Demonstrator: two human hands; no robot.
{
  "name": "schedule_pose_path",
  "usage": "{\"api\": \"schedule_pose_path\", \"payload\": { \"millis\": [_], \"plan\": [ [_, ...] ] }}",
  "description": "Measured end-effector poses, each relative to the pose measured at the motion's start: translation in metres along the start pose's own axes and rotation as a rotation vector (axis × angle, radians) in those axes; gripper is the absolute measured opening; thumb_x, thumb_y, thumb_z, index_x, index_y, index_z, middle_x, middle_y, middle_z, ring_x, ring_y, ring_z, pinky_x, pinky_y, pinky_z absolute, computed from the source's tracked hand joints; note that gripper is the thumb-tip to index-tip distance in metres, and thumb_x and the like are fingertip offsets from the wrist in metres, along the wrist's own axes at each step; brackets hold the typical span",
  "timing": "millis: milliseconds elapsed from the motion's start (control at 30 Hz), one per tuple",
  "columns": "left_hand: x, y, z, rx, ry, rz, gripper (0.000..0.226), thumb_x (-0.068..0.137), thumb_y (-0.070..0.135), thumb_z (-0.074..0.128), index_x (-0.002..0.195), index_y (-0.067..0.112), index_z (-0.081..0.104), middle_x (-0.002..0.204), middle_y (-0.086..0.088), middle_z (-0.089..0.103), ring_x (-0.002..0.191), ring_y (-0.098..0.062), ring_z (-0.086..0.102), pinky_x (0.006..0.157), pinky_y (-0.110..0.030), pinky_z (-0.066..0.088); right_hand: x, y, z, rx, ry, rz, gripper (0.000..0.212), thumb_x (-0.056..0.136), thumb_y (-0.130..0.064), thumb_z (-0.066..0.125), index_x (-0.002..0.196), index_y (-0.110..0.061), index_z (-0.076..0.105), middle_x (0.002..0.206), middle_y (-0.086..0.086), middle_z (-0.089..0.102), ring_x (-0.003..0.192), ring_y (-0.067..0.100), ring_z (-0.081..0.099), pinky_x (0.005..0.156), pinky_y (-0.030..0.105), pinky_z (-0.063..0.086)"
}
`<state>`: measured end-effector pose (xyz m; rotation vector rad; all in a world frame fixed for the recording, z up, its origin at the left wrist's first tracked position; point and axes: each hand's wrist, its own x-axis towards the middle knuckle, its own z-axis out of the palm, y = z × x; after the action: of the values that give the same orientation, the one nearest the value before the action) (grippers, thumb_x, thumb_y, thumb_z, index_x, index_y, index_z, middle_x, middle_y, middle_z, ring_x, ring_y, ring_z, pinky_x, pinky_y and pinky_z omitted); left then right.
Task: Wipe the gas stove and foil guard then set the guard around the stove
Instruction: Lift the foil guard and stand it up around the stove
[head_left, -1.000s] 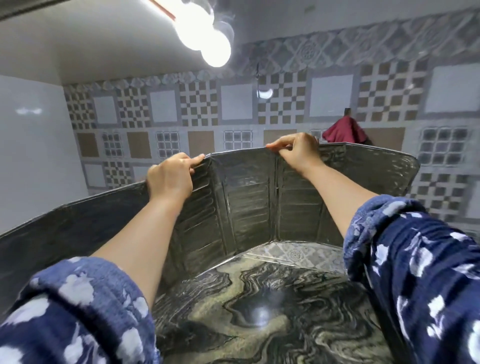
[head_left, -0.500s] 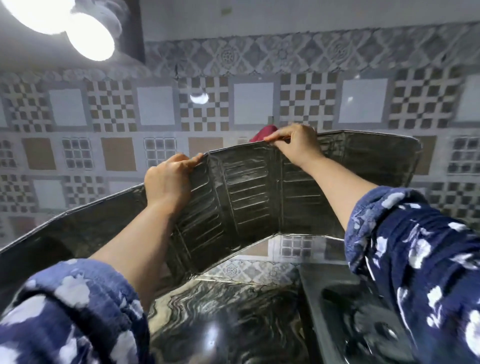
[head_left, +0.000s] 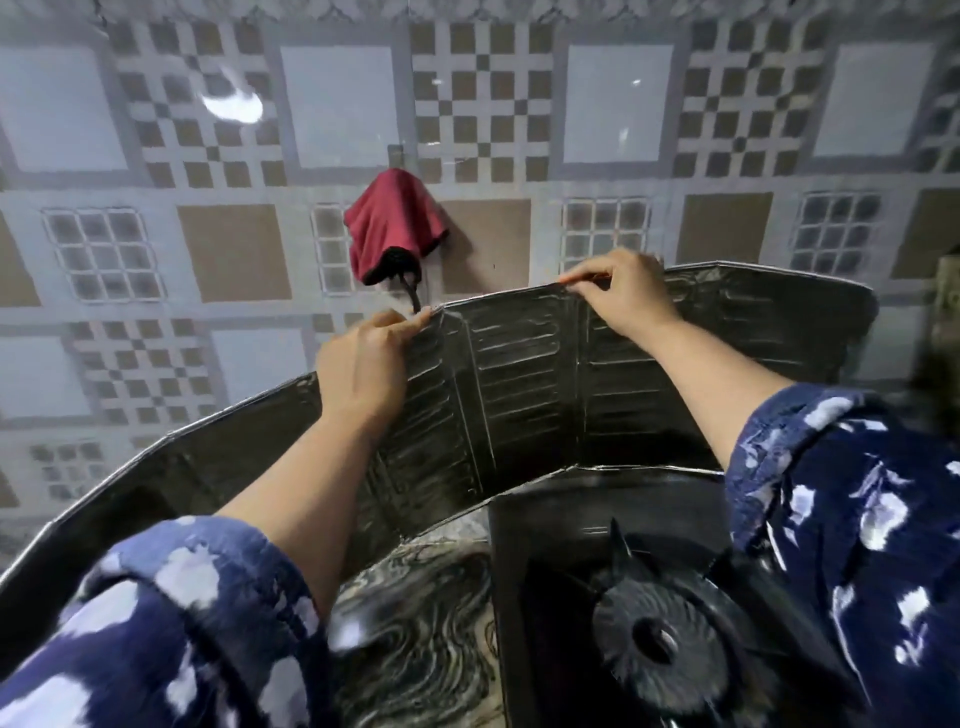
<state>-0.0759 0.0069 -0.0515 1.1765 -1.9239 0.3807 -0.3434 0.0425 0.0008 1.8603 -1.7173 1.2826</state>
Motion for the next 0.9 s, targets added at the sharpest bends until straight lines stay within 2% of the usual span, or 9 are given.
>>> {"api": "schedule_pose_path", "payload": {
  "millis": [100,233,300,367,433,533,700,800,900],
  "plan": [
    [0.0,0.01,0.029,0.019,-0.025,0.024,0.043,0.094,0.015,0.052,0.129,0.04,0.058,0.105,0.004,0.067,0.088,-0.029,0.063,0.063,-0.028,0.031,-0.007,0.029,0.005,-0.015,-0.015,0.042,0.015,0.083,-0.022,0.07,0.098,-0.023,0.076,0.095,0.005,0.075,0.094,0.028,0.063,0.096,0.05,0.043],
    [0.002,0.017,0.059,-0.002,-0.088,0.055,0.048,0.092,0.01,0.051,0.129,0.039,0.057,0.107,0.003,0.067,0.089,-0.031,0.063,0.062,-0.028,0.032,-0.011,0.06,0.012,-0.04,-0.048,0.087,0.015,0.084,-0.023,0.069,0.098,-0.025,0.076,0.098,0.005,0.073,0.101,0.029,0.06,0.098,0.045,0.041],
    [0.003,0.021,0.072,-0.018,-0.114,0.067,0.049,0.092,0.009,0.051,0.13,0.04,0.057,0.106,0.003,0.066,0.089,-0.03,0.064,0.061,-0.029,0.033,-0.012,0.074,0.017,-0.074,-0.061,0.099,0.015,0.085,-0.023,0.069,0.097,-0.027,0.076,0.092,-0.002,0.072,0.108,0.031,0.057,0.099,0.043,0.037],
    [0.004,0.026,0.086,-0.018,-0.114,0.089,0.049,0.092,0.007,0.051,0.129,0.039,0.058,0.104,0.003,0.068,0.086,-0.031,0.064,0.06,-0.029,0.034,-0.015,0.088,0.02,-0.079,-0.083,0.109,0.015,0.085,-0.022,0.069,0.097,-0.027,0.076,0.078,-0.02,0.058,0.107,0.031,0.056,0.1,0.046,0.038],
    [0.007,0.032,0.099,-0.024,-0.108,0.109,0.049,0.091,0.005,0.051,0.127,0.035,0.061,0.105,0.002,0.069,0.084,-0.031,0.065,0.063,-0.03,0.035,-0.017,0.103,0.022,-0.082,-0.112,0.132,0.015,0.085,-0.022,0.068,0.097,-0.027,0.075,0.073,-0.024,0.044,0.102,0.03,0.055,0.099,0.048,0.039],
    [0.012,0.039,0.118,-0.006,-0.129,0.102,0.052,0.091,0.002,0.047,0.129,0.035,0.059,0.11,0.005,0.068,0.09,-0.027,0.064,0.072,-0.032,0.034,-0.021,0.124,0.026,-0.078,-0.13,0.187,0.015,0.085,-0.023,0.067,0.097,-0.03,0.074,0.082,-0.013,0.052,0.102,0.028,0.054,0.1,0.049,0.039],
    [0.022,0.049,0.143,0.005,-0.151,0.112,0.049,0.095,0.008,0.046,0.132,0.038,0.054,0.111,0.007,0.065,0.098,-0.022,0.063,0.076,-0.032,0.031,-0.022,0.144,0.028,-0.067,-0.109,0.205,0.016,0.087,-0.022,0.066,0.099,-0.029,0.074,0.098,-0.006,0.067,0.11,0.025,0.052,0.107,0.046,0.032],
    [0.03,0.056,0.15,-0.034,-0.183,0.112,0.053,0.093,0.006,0.045,0.132,0.04,0.053,0.113,0.006,0.065,0.099,-0.024,0.063,0.083,-0.035,0.036,-0.019,0.153,0.024,-0.1,-0.101,0.203,0.016,0.087,-0.021,0.066,0.099,-0.029,0.073,0.104,-0.002,0.07,0.109,0.024,0.053,0.104,0.044,0.032],
    [0.031,0.064,0.154,-0.038,-0.283,0.148,0.061,0.091,0.0,0.043,0.136,0.04,0.048,0.116,0.004,0.062,0.101,-0.025,0.061,0.083,-0.035,0.033,-0.025,0.163,0.023,-0.192,-0.129,0.236,0.015,0.087,-0.024,0.065,0.097,-0.032,0.073,0.104,-0.005,0.071,0.112,0.023,0.049,0.096,0.039,0.028]
  ]
}}
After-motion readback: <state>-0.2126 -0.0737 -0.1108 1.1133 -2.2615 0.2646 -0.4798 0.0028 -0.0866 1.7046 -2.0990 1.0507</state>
